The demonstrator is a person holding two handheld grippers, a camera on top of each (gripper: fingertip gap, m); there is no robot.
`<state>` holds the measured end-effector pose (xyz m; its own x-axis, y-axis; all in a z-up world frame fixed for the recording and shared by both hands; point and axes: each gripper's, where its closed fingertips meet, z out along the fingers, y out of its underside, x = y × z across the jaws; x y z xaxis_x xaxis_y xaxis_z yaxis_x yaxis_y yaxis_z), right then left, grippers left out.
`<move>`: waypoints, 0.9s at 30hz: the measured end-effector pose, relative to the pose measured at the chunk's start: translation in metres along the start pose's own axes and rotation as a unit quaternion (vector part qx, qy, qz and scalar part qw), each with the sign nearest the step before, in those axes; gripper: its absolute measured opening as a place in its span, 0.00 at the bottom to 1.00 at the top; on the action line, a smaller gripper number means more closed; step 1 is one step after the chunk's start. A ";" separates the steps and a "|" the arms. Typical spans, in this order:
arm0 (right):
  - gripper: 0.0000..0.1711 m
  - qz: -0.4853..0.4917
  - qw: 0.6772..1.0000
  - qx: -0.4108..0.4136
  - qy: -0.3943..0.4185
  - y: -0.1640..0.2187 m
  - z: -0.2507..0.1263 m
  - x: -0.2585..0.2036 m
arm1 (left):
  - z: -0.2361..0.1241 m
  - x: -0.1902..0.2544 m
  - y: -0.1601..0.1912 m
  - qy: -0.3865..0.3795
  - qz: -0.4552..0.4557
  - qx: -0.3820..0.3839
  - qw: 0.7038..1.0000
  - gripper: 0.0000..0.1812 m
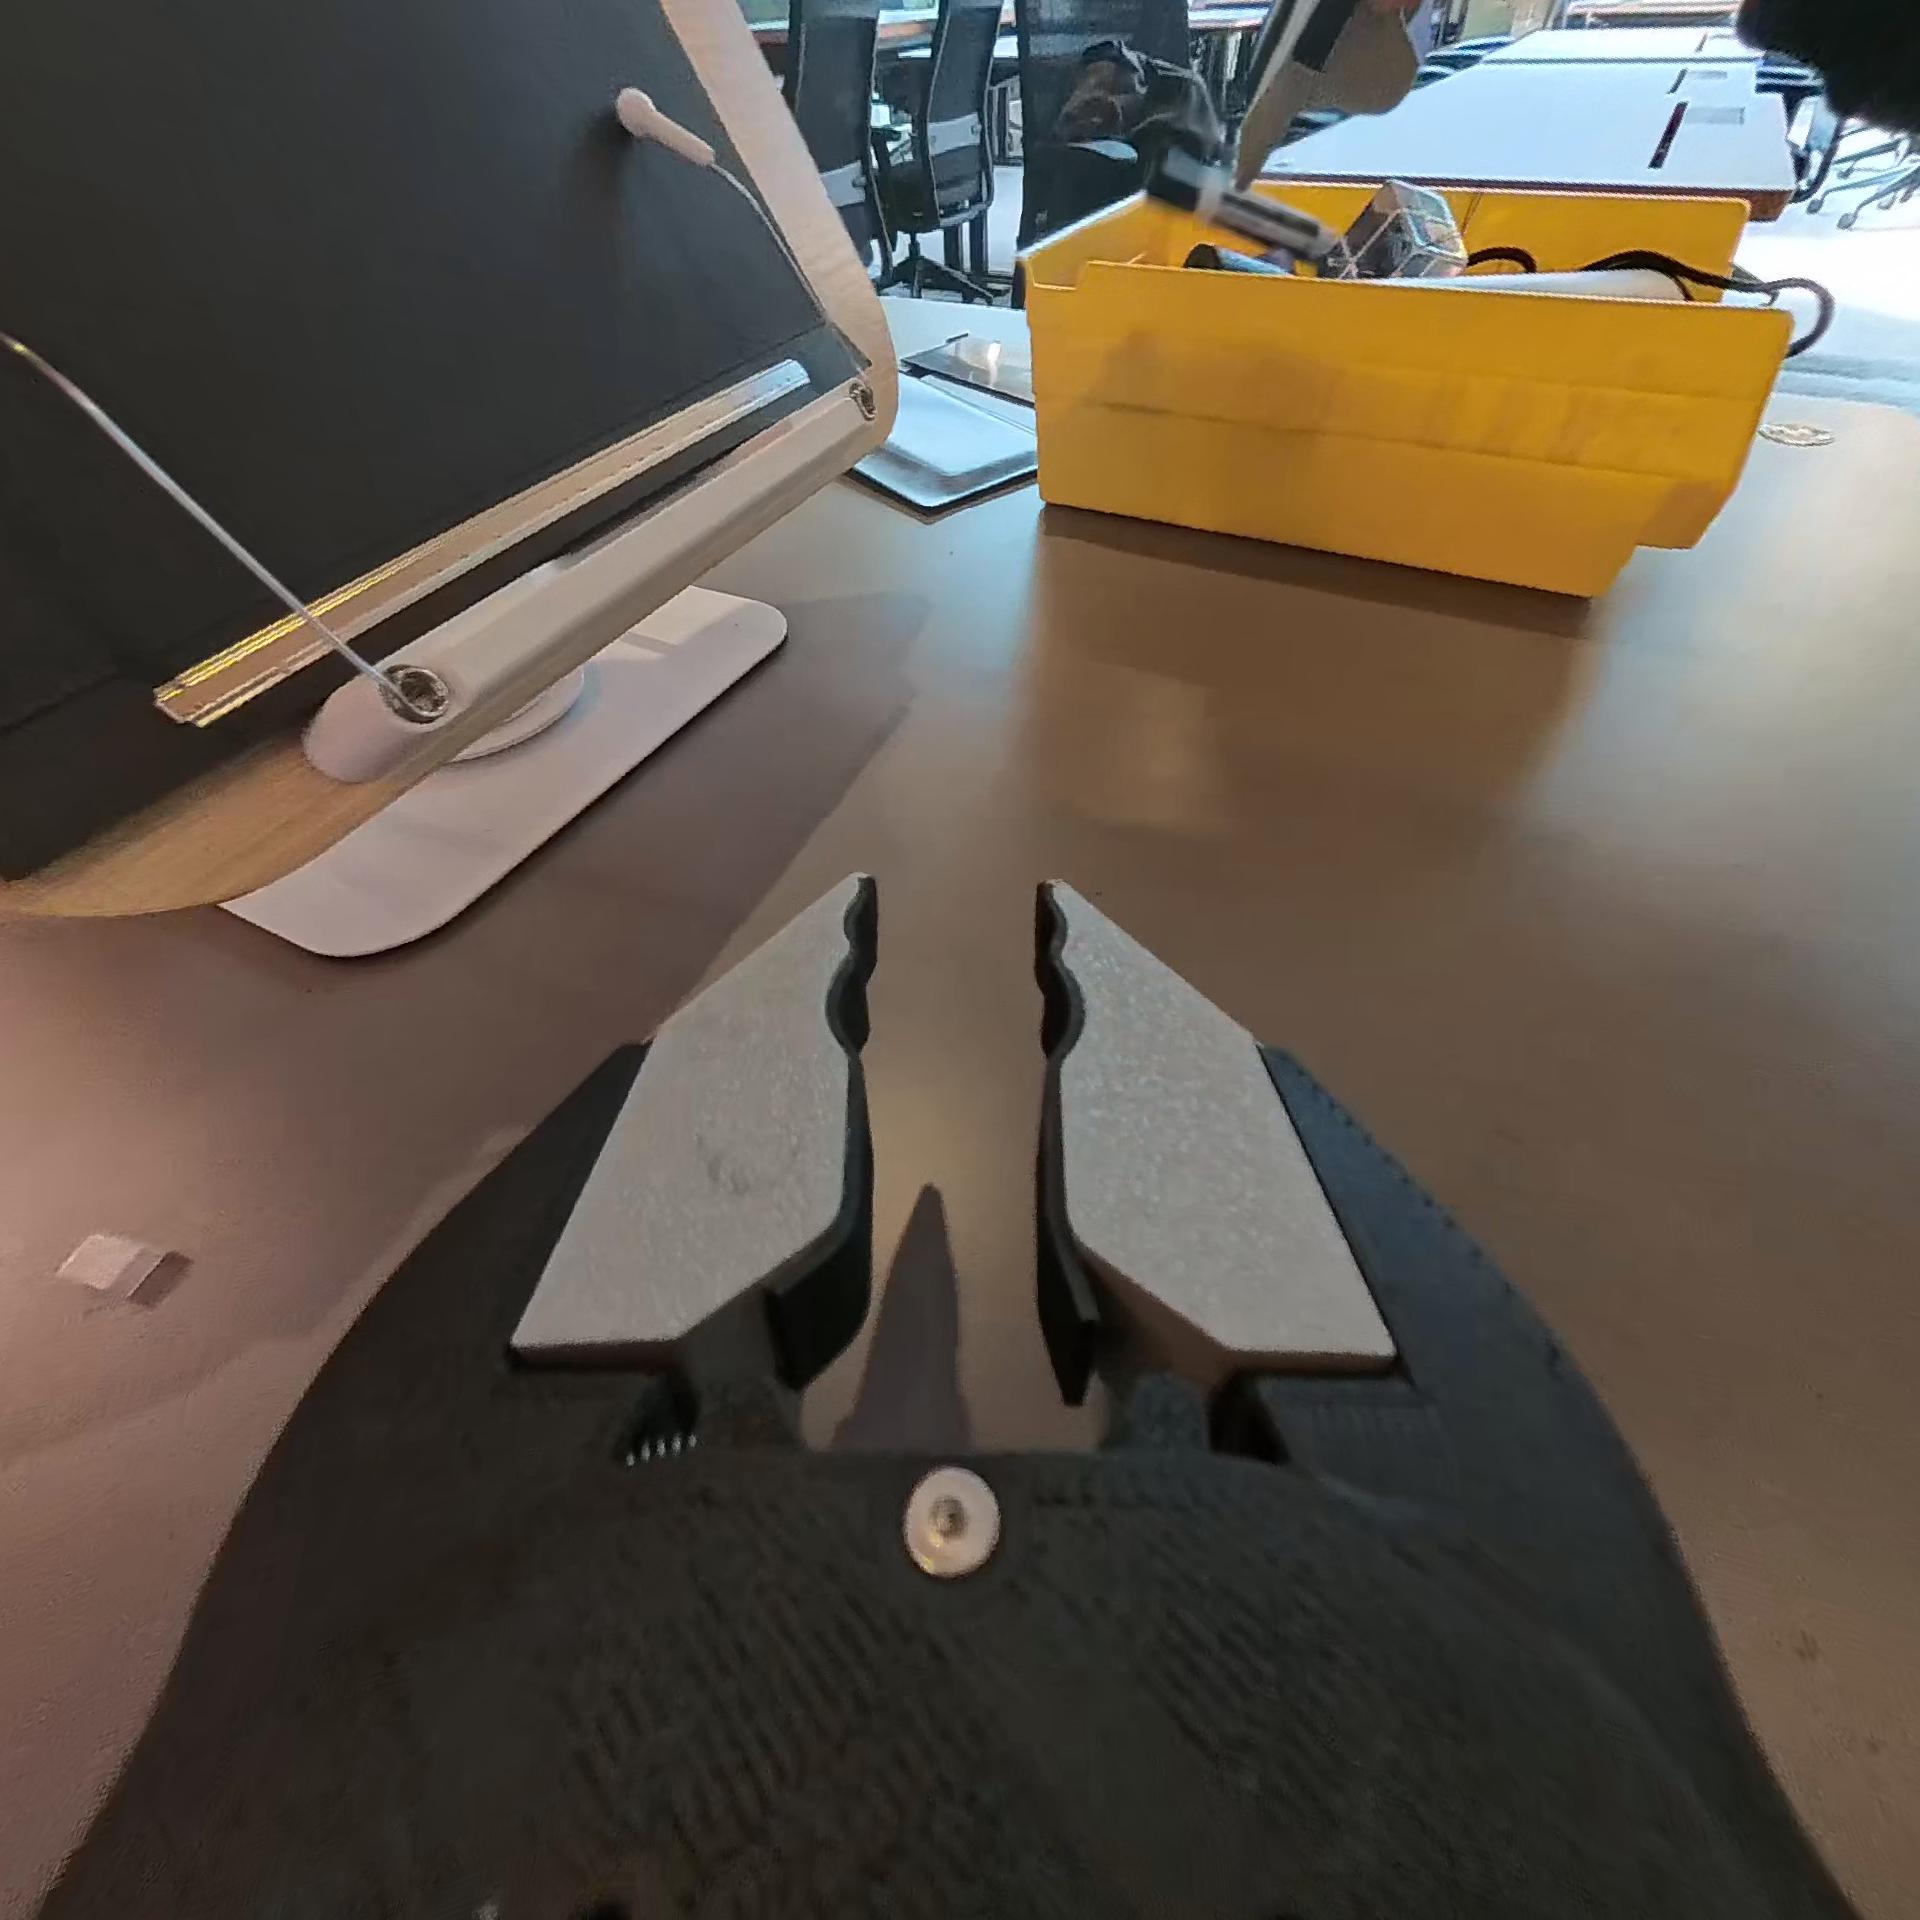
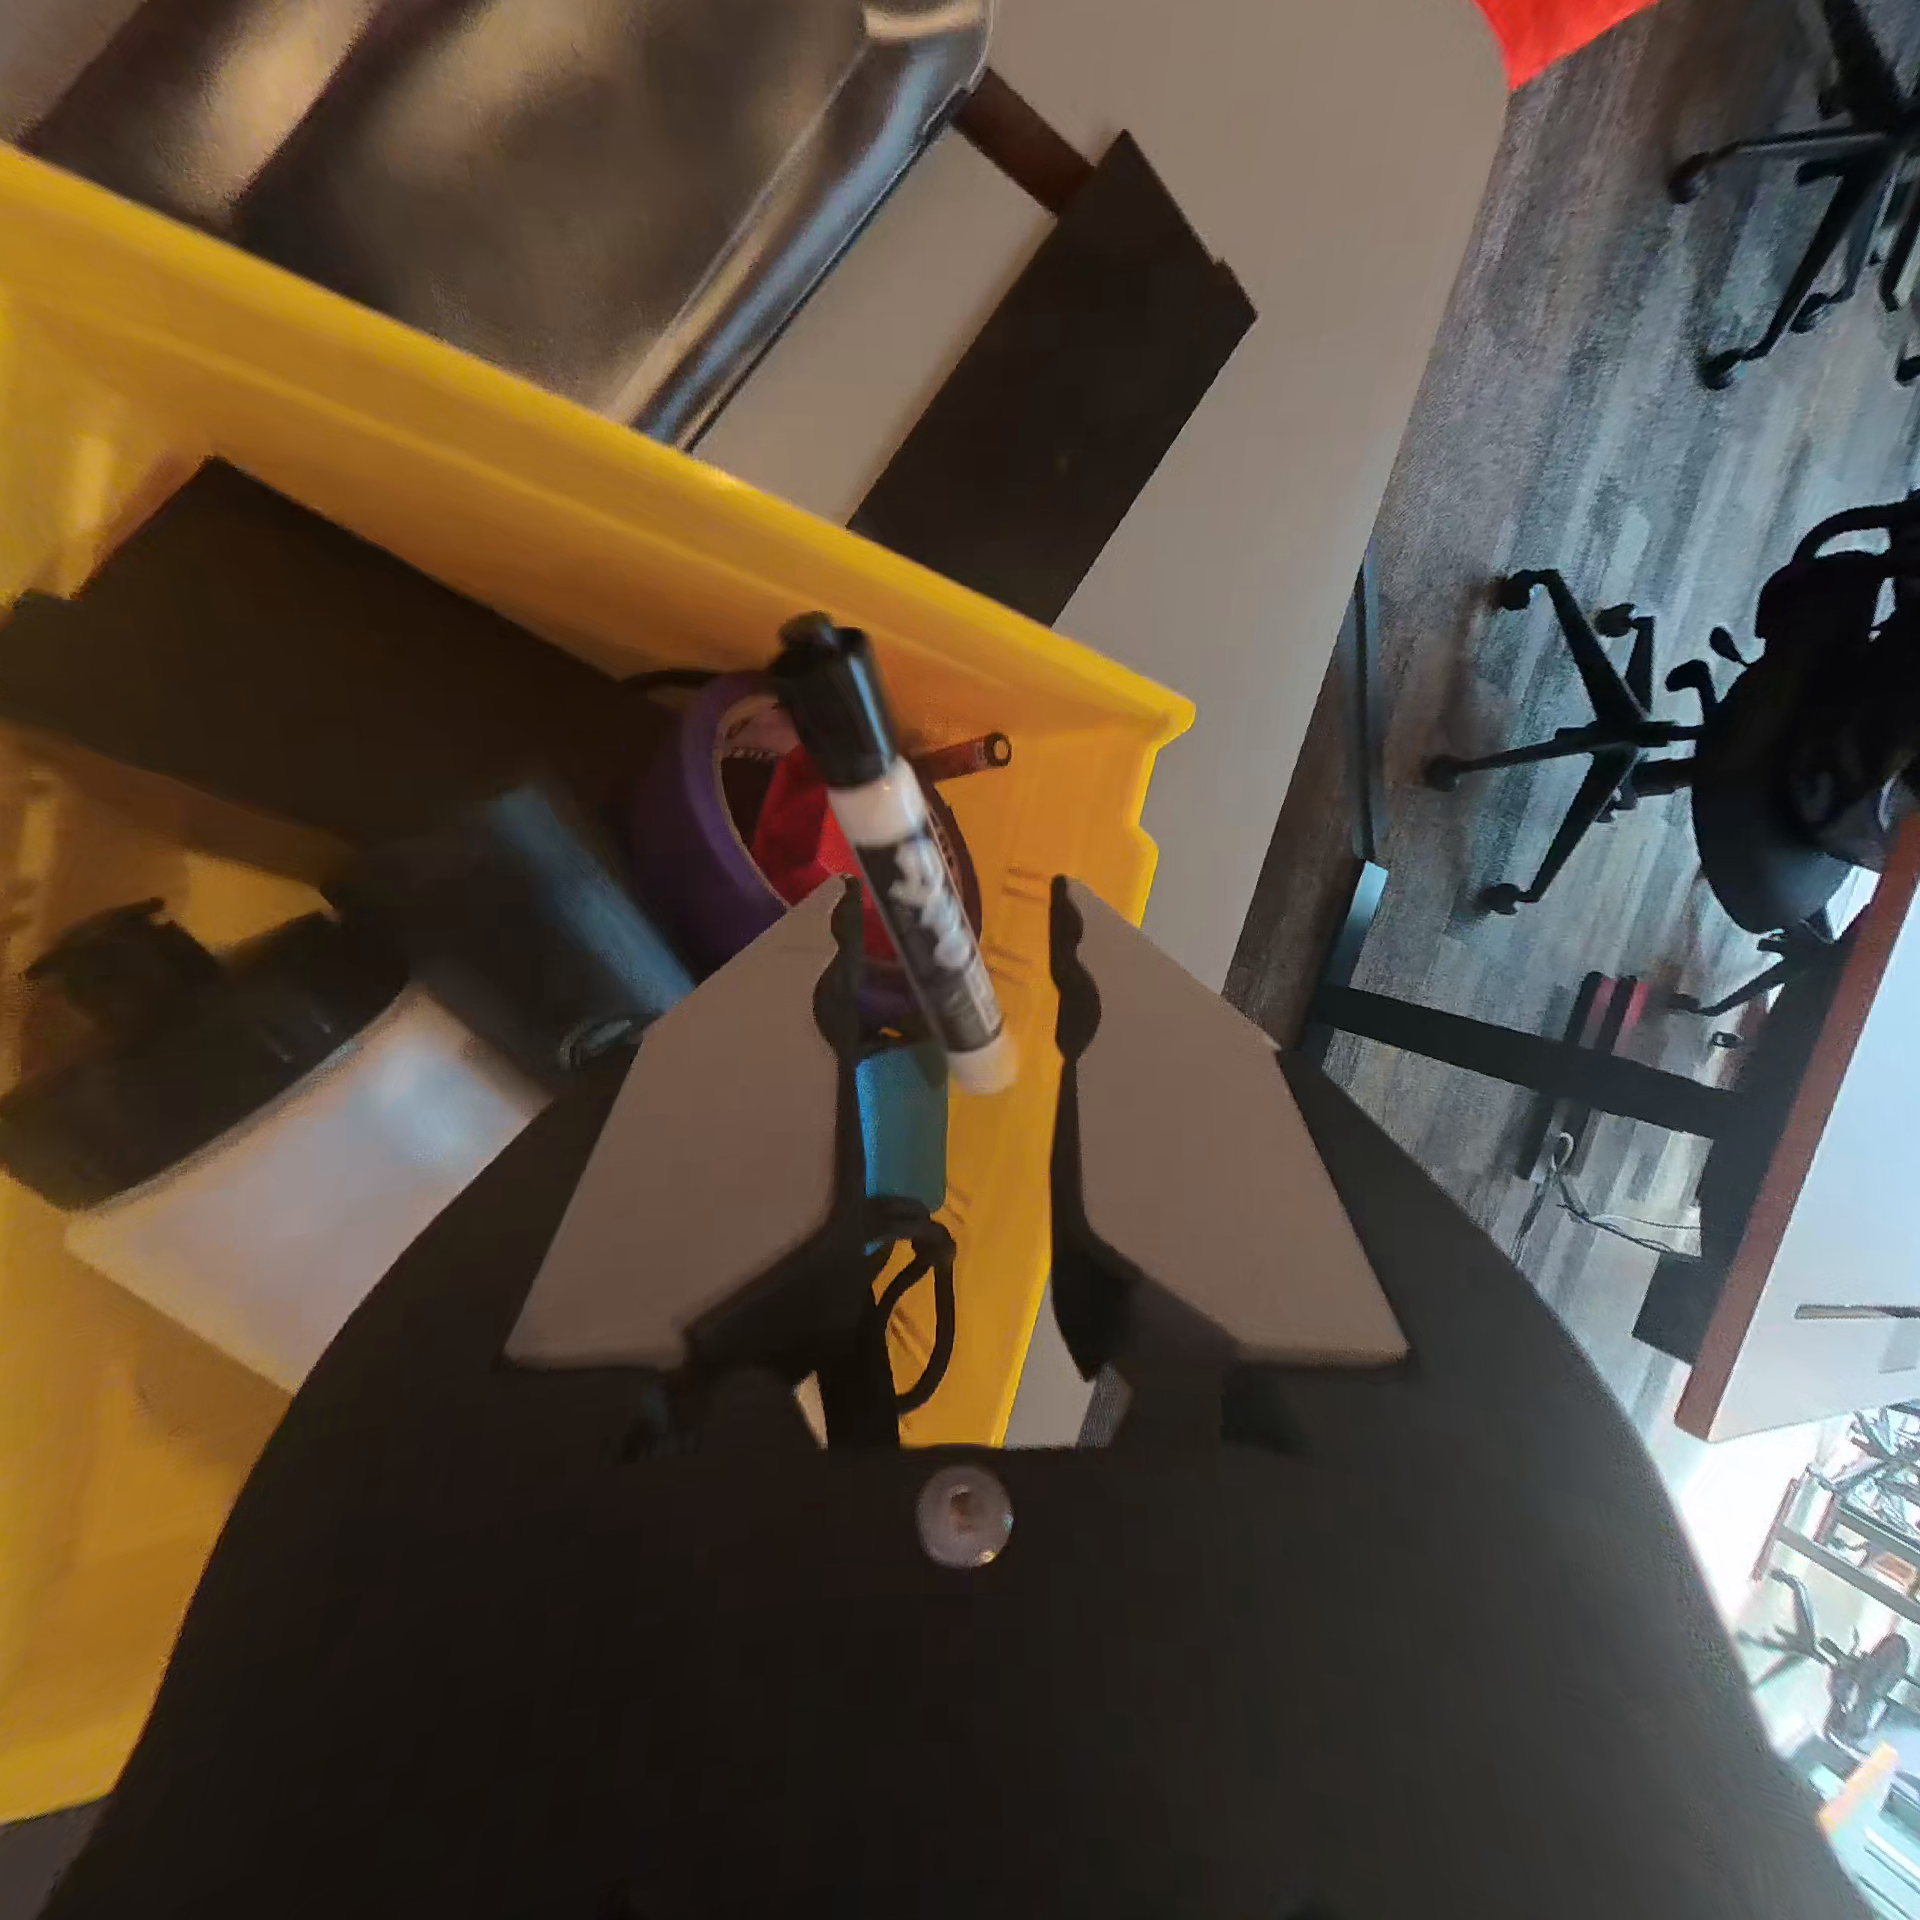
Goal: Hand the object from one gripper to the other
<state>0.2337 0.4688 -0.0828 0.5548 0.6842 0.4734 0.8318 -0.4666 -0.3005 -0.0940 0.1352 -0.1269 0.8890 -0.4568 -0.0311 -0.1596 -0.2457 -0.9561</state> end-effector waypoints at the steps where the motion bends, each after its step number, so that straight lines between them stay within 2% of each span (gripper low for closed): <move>1: 0.18 0.001 1.000 0.009 0.005 -0.004 -0.002 0.001 | 0.000 -0.002 0.000 -0.003 0.001 0.000 1.000 0.16; 6: 0.19 0.008 0.999 0.038 0.000 -0.016 -0.016 -0.010 | 0.000 -0.001 0.000 -0.003 0.005 -0.001 1.000 0.15; 10: 0.21 0.026 0.984 0.152 -0.089 -0.056 -0.066 -0.070 | 0.000 0.002 0.001 -0.008 0.020 -0.003 1.000 0.15; 13: 0.29 0.020 0.942 0.259 -0.212 -0.089 -0.123 -0.150 | -0.001 0.000 -0.001 -0.020 0.032 0.000 0.999 0.14; 15: 0.41 0.027 0.901 0.313 -0.299 -0.103 -0.154 -0.205 | -0.002 -0.002 -0.003 -0.026 0.029 0.005 0.999 0.15; 17: 0.57 0.048 0.856 0.366 -0.362 -0.117 -0.172 -0.252 | -0.004 -0.010 -0.005 -0.047 0.022 0.009 0.999 0.19; 18: 0.63 0.053 0.838 0.388 -0.380 -0.123 -0.174 -0.272 | -0.005 -0.015 -0.006 -0.063 0.019 0.011 0.998 0.23; 19: 0.64 0.051 0.827 0.403 -0.389 -0.128 -0.171 -0.292 | -0.007 -0.019 -0.006 -0.073 0.020 0.012 0.997 0.26; 22: 0.57 0.065 0.810 0.441 -0.380 -0.145 -0.150 -0.332 | -0.011 -0.031 -0.009 -0.098 0.013 0.020 0.995 0.32; 23: 0.54 0.067 0.807 0.450 -0.377 -0.151 -0.144 -0.342 | -0.012 -0.033 -0.009 -0.099 0.008 0.023 0.995 0.33; 25: 0.55 0.061 0.807 0.452 -0.375 -0.159 -0.133 -0.359 | -0.015 -0.035 -0.011 -0.097 -0.005 0.033 0.995 0.31; 27: 0.56 0.061 0.808 0.440 -0.388 -0.163 -0.125 -0.371 | -0.017 -0.037 -0.015 -0.096 -0.015 0.047 0.994 0.26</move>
<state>-0.1093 0.2208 -0.1062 0.1918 0.9679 -0.1622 0.2703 -0.2110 -0.9394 -0.1323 0.1413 -0.1064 0.9599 -0.2761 -0.0480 -0.0983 -0.1710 -0.9804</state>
